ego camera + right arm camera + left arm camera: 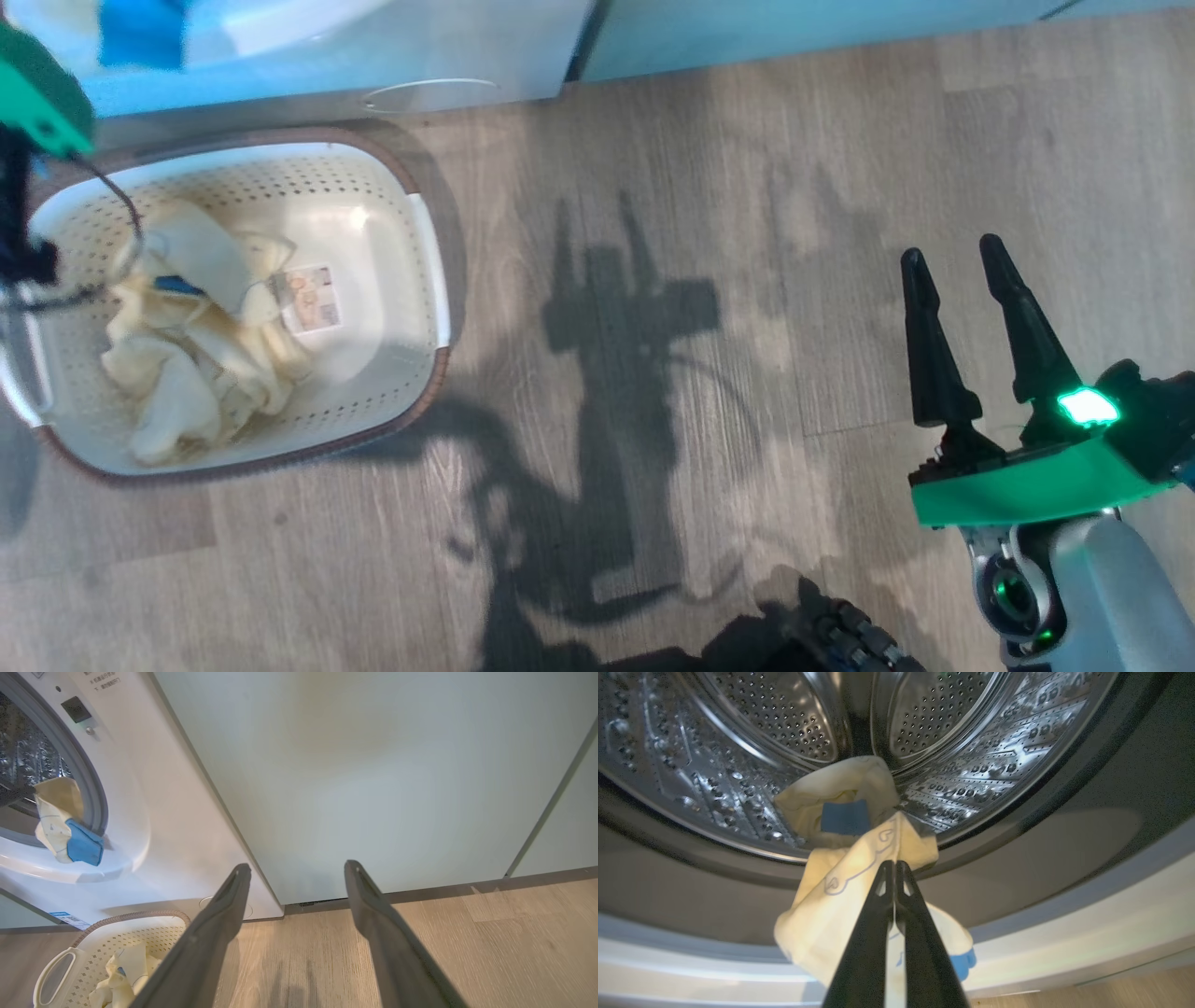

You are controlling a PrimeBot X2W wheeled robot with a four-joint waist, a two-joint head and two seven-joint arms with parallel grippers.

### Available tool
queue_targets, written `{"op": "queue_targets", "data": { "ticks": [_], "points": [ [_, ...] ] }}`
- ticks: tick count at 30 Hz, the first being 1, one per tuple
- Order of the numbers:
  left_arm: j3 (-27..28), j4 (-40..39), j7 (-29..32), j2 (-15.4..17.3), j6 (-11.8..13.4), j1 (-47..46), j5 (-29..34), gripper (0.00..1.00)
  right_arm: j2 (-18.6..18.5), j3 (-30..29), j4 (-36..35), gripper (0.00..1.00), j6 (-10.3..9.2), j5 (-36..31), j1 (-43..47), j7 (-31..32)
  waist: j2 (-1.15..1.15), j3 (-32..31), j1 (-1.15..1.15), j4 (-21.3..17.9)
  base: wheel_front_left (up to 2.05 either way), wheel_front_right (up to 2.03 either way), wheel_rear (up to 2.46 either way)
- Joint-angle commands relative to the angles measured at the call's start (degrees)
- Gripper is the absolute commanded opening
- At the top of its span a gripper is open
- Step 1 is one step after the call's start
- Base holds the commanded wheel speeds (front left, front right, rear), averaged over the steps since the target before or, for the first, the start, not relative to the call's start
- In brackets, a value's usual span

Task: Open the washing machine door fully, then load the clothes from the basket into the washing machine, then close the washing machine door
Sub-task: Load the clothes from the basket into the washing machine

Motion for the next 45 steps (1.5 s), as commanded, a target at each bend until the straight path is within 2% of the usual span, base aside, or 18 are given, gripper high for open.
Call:
{"op": "queue_targets", "data": {
  "ticks": [1, 12, 28, 31, 38, 45],
  "points": [
    [2.15, -0.44, 1.16, 3.94, -0.67, -3.78, 0.24, 0.00, 0.05, 1.26, -1.56, 1.00, 0.00, 0.70, 0.15, -0.37, 0.00, 0.55, 0.00, -0.96, 0.00, 0.00, 0.00],
    [-0.34, 9.32, 7.39, 8.47, -3.80, -17.64, 2.15, 0.00, 0.05, 2.96, -1.67, 1.00, 0.00, 3.42, -0.98, -0.37, 0.00, 3.50, 0.00, -5.34, 0.00, 0.00, 0.00],
    [-5.10, 17.78, 15.79, 13.25, -7.16, -36.13, 7.40, 0.00, 0.05, 5.69, -2.13, 1.00, 0.00, 6.86, -2.86, -0.37, 0.00, 8.94, 0.00, -11.22, 0.00, 0.00, 0.00],
    [-6.10, 18.19, 13.87, 14.07, -8.09, -39.99, 9.40, 0.00, 0.05, 6.25, -2.24, 1.00, 0.00, 7.47, -3.24, -0.37, 0.00, 9.83, 0.00, -12.04, 0.00, 0.00, 0.00],
    [-8.58, 20.40, 1.40, 14.12, -10.29, -47.75, 14.46, 0.00, 0.05, 7.03, -2.83, 1.00, 0.00, 8.47, -4.02, -0.37, 0.00, 11.76, 0.00, -12.86, 0.00, 0.00, 0.00],
    [-10.01, 27.97, 0.85, 12.38, -11.69, -49.33, 13.96, 0.00, 0.05, 7.30, -2.78, 1.00, 0.00, 8.58, -4.56, -0.37, 0.00, 12.40, 0.00, -12.20, 0.00, 0.00, 0.00]
  ]
}}
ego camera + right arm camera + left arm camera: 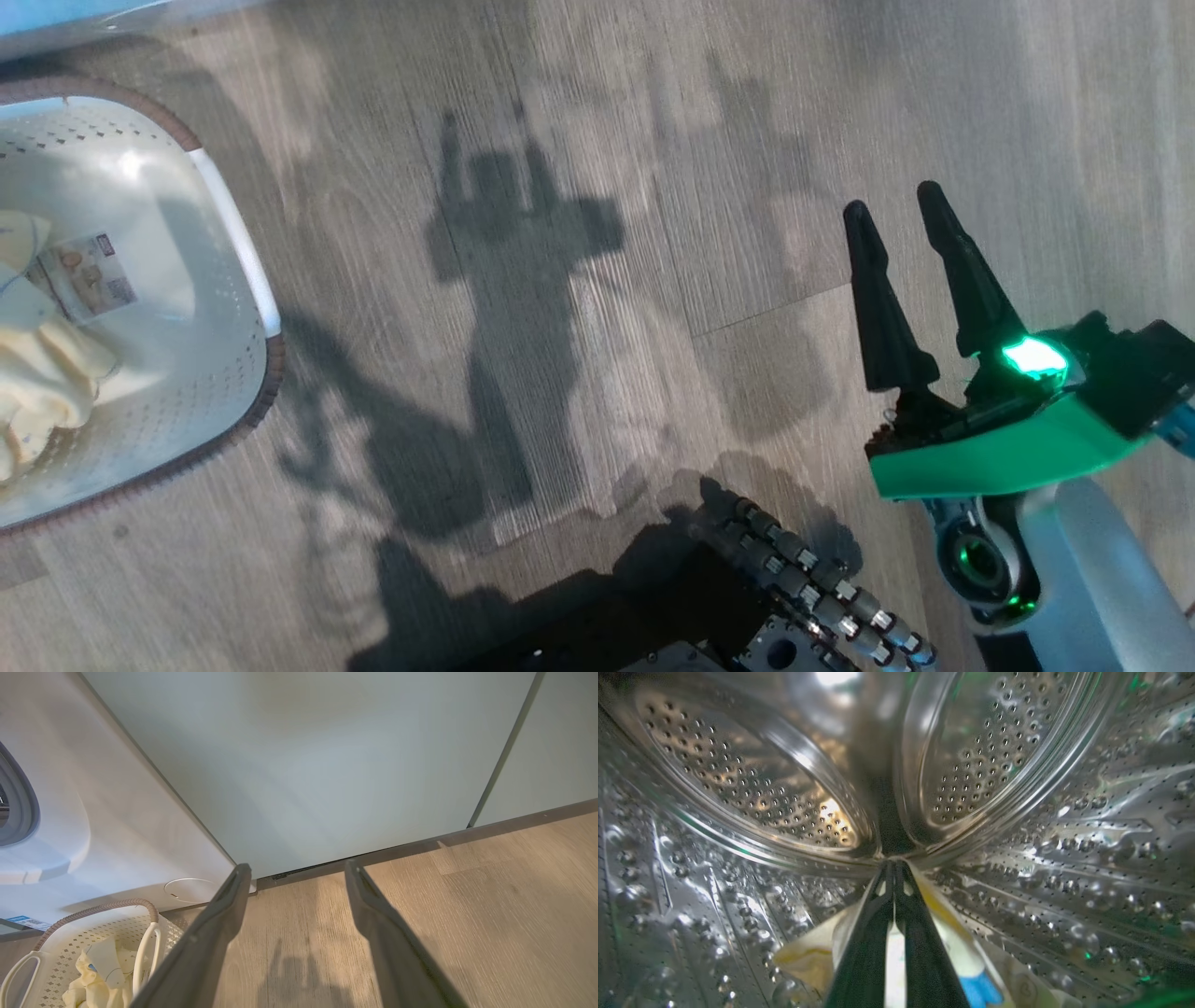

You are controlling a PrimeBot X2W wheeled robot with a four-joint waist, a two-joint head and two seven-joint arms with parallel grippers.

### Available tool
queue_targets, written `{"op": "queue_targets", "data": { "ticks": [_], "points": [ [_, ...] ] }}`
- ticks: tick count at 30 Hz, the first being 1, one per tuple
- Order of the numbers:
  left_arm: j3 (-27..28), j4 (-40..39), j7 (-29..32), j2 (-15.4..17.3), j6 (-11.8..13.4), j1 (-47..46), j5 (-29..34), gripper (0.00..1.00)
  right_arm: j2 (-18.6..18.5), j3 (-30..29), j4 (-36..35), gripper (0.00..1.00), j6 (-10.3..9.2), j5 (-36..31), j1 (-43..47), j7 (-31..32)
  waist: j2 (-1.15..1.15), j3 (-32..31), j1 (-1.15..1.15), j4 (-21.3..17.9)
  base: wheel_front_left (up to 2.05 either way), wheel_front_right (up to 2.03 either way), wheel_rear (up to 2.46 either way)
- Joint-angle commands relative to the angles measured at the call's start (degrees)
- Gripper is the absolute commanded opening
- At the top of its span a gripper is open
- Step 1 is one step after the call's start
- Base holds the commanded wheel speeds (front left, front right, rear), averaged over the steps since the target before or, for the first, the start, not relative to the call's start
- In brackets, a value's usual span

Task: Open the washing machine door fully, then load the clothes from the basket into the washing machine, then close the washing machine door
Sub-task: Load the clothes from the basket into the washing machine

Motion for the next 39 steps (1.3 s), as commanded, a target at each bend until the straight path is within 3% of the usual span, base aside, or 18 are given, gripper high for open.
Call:
{"op": "queue_targets", "data": {
  "ticks": [1, 7, 8, 9, 22, 31, 39],
  "points": [
    [0.93, -0.33, 0.47, 1.34, -0.33, -1.20, -0.79, 0.00, -0.10, 0.65, -1.33, 1.00, 0.00, 0.60, 0.58, -0.37, 0.00, 0.02, 0.00, 0.24, 0.00, 0.00, 0.00],
    [0.53, 3.47, 3.26, -0.32, -1.15, -1.06, -2.78, 0.00, -0.10, 0.35, -1.01, 1.00, 0.00, 0.32, 0.40, -0.37, 0.00, -0.41, 0.00, 0.84, 0.00, 0.00, 0.00],
    [0.38, 4.79, 5.44, -0.86, -1.24, -1.00, -3.50, 0.38, -0.10, 0.20, -0.92, 1.00, 0.00, 0.25, 0.44, -0.37, 0.00, -0.66, 0.00, 1.04, 0.00, 0.00, 0.00],
    [0.41, 5.14, 5.95, -1.13, -1.22, -1.07, -3.84, 1.00, -0.10, 0.14, -0.88, 1.00, 0.00, 0.19, 0.47, -0.37, 0.00, -0.78, 0.00, 1.14, 0.00, 0.00, 0.00],
    [0.52, 6.67, 4.89, -5.10, -1.19, 2.96, -7.54, 1.00, -0.10, -1.90, -0.38, 1.00, 0.00, -2.23, 1.13, -0.37, 0.00, -4.03, 0.00, 4.49, 0.00, 0.00, 0.00],
    [2.64, 1.42, -4.52, -7.86, 1.43, 14.82, -10.96, 1.00, -0.10, -5.12, -0.17, 1.00, 0.00, -5.88, 2.65, -0.37, 0.00, -8.48, 0.00, 8.39, 0.00, 0.00, 0.00],
    [6.34, -9.87, -14.64, -9.72, 4.57, 32.64, -15.01, 1.00, -0.10, -7.50, -0.20, 1.00, 0.00, -9.42, 4.51, -0.37, 0.00, -12.47, 0.00, 12.03, 0.00, 0.00, 0.00]
  ]
}}
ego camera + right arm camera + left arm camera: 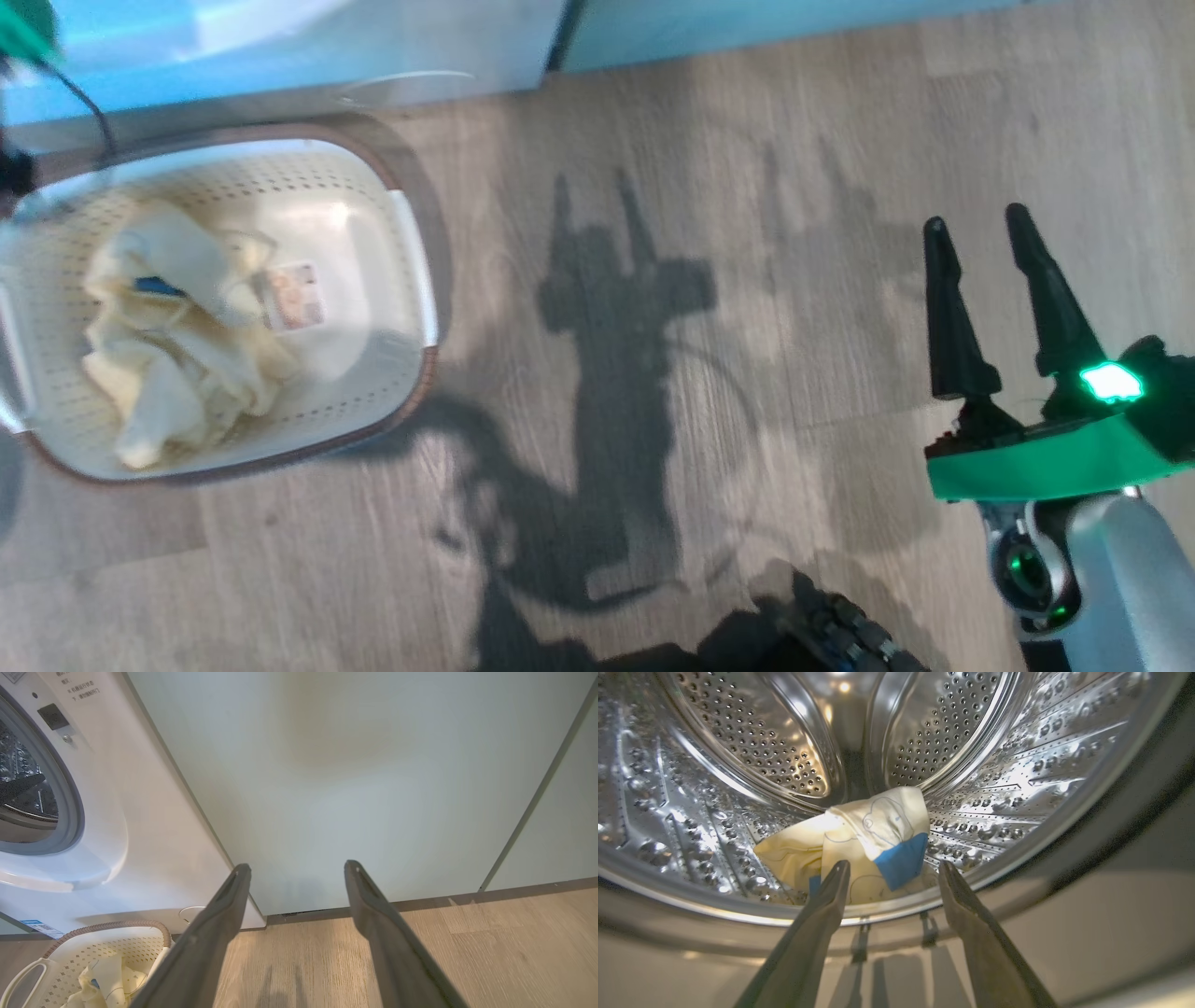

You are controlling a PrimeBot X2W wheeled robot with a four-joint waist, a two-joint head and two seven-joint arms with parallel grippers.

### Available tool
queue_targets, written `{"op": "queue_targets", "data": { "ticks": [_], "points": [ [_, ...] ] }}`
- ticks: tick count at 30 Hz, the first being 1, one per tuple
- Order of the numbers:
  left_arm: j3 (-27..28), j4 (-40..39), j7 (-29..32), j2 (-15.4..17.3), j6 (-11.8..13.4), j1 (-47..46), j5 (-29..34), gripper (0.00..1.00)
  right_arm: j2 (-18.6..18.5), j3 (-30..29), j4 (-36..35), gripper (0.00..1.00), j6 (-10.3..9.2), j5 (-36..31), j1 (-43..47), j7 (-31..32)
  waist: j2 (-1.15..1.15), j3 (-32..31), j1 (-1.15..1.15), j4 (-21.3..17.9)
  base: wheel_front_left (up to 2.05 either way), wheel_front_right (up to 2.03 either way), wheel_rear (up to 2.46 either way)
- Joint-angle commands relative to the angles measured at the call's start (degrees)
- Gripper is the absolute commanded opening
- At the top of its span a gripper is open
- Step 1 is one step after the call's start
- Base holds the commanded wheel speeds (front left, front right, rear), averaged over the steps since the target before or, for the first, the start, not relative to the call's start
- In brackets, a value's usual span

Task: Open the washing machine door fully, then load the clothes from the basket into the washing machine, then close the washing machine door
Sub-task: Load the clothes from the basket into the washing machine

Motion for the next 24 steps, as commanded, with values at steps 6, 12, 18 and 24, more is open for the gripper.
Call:
{"op": "queue_targets", "data": {
  "ticks": [6, 12, 18, 24],
  "points": [
    [3.52, -13.65, -5.89, 0.68, 5.18, 14.44, -0.16, 1.00, -1.01, -0.98, -1.68, 1.00, 0.00, -1.88, 3.31, -0.37, 0.00, -3.99, 0.01, 4.21, 0.00, 0.00, 0.00],
    [3.57, -26.43, -8.57, -2.56, 10.73, 29.76, 1.70, 1.00, -2.21, -2.08, -1.87, 1.00, 0.00, -2.99, 5.76, -0.37, 0.00, -7.41, 0.01, 6.92, 0.00, 0.00, 0.00],
    [2.67, -33.25, -9.21, -5.61, 13.36, 39.88, 3.11, 1.00, -3.72, -2.27, -1.57, 1.00, 0.00, -3.40, 7.40, -0.37, 0.00, -10.45, 0.01, 8.96, 0.00, 0.00, 0.00],
    [0.80, -35.18, -9.41, -9.44, 14.17, 47.73, 4.13, 1.00, -4.76, -2.44, -0.79, 1.00, 0.00, -3.75, 10.26, -0.37, 0.00, -15.64, 0.01, 10.79, 0.00, 0.00, 0.00]
  ]
}}
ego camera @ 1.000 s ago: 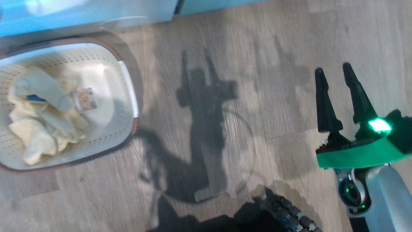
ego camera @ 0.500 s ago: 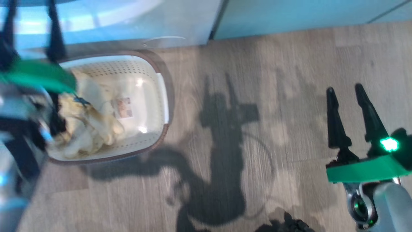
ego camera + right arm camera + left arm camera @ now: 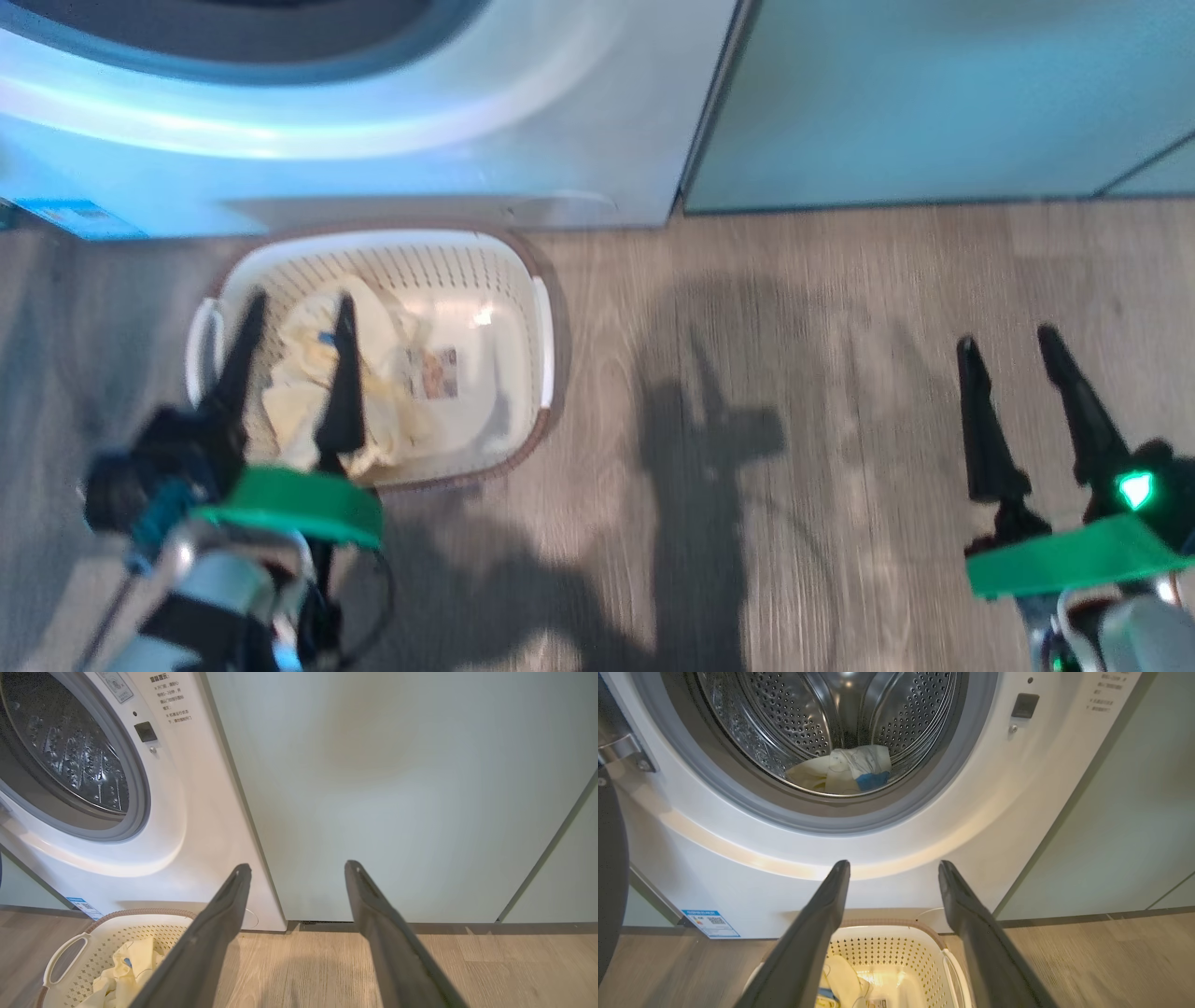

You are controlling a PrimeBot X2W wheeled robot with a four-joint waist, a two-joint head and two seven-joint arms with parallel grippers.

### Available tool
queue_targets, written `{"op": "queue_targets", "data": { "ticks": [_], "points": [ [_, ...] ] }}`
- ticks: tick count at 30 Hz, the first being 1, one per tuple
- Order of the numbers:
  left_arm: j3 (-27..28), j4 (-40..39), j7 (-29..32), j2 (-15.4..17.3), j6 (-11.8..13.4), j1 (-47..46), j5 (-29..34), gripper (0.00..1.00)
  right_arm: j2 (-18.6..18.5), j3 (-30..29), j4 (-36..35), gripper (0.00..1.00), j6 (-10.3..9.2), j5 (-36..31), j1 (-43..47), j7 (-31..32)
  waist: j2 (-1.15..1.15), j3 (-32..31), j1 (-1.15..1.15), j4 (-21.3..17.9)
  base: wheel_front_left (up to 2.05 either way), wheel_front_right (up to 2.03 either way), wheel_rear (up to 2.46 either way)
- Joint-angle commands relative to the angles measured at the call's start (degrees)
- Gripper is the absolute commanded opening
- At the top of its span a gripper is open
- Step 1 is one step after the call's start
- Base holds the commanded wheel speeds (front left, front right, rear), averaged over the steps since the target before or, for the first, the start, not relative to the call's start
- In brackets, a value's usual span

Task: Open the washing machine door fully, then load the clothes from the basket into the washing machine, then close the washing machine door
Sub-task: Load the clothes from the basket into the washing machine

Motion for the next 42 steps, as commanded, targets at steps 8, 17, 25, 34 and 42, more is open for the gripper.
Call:
{"op": "queue_targets", "data": {
  "ticks": [8, 17, 25, 34, 42],
  "points": [
    [1.75, -0.85, -0.33, -2.87, -1.11, 6.70, 0.36, 1.00, -1.02, 0.64, -0.65, 1.00, 0.00, -0.72, 6.36, -0.37, 0.00, -10.13, 0.01, 2.20, 0.00, 0.00, 0.00],
    [2.45, -0.34, -0.34, -4.85, -2.90, 12.37, 1.31, 1.00, -1.21, 0.44, -0.40, 1.00, 0.00, -1.39, 10.98, -0.37, 0.00, -16.79, 0.01, 2.24, 0.00, 0.00, 0.00],
    [3.08, 0.30, -0.34, -5.54, -3.97, 15.19, 1.71, 1.00, -1.85, 0.47, -0.27, 1.00, 0.00, -1.75, 13.69, -0.37, 0.00, -20.60, 0.01, 1.23, 0.00, 0.00, 0.00],
    [2.97, 0.70, -0.34, -5.66, -4.45, 16.83, 1.32, 1.00, -1.46, 1.28, 0.18, 1.00, 0.00, -1.76, 14.66, -0.37, 0.00, -23.32, 0.01, 0.58, 0.00, 0.00, 0.00],
    [2.86, 0.59, -0.35, -5.73, -4.51, 16.90, 1.14, 1.00, -1.39, 1.58, 0.27, 1.00, 0.00, -1.48, 14.58, -0.37, 0.00, -23.37, 0.01, 0.42, 0.00, 0.00, 0.00]
  ]
}}
